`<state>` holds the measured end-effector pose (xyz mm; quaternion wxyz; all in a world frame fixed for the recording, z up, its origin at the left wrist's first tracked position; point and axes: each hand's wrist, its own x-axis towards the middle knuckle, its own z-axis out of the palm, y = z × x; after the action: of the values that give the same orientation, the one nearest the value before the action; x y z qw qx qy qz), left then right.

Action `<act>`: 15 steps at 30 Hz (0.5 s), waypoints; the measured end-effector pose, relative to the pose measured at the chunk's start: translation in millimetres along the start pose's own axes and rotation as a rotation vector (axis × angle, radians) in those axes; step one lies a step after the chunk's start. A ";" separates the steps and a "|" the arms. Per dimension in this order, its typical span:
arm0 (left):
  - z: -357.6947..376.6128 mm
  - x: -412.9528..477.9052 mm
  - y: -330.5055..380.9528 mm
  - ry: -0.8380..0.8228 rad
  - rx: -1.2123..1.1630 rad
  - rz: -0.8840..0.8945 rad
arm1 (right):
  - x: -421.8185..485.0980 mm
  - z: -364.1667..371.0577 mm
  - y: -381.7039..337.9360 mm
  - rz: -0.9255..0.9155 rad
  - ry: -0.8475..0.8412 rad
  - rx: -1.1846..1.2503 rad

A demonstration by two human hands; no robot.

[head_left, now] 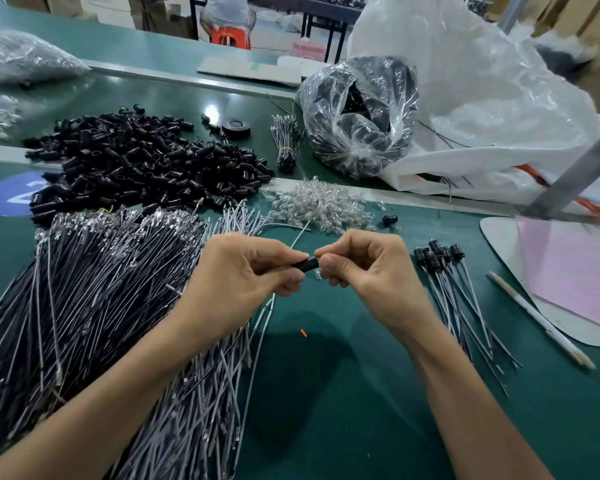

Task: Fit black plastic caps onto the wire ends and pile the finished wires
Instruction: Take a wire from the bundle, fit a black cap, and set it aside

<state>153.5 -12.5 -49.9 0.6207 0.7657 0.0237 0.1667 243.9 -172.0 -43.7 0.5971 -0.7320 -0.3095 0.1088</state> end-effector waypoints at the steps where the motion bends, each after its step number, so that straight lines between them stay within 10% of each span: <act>1: -0.2 0.5 -0.1 -0.005 0.001 -0.001 | -0.3 -0.7 -0.3 -0.006 -0.008 -0.006; 15: 1.0 1.4 -0.7 -0.071 -0.154 -0.127 | 0.2 -1.3 -1.3 -0.121 0.024 -0.176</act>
<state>155.3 -12.9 -50.4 0.6875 0.7181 0.0375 0.1011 244.4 -172.9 -42.0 0.5396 -0.7628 -0.3544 0.0362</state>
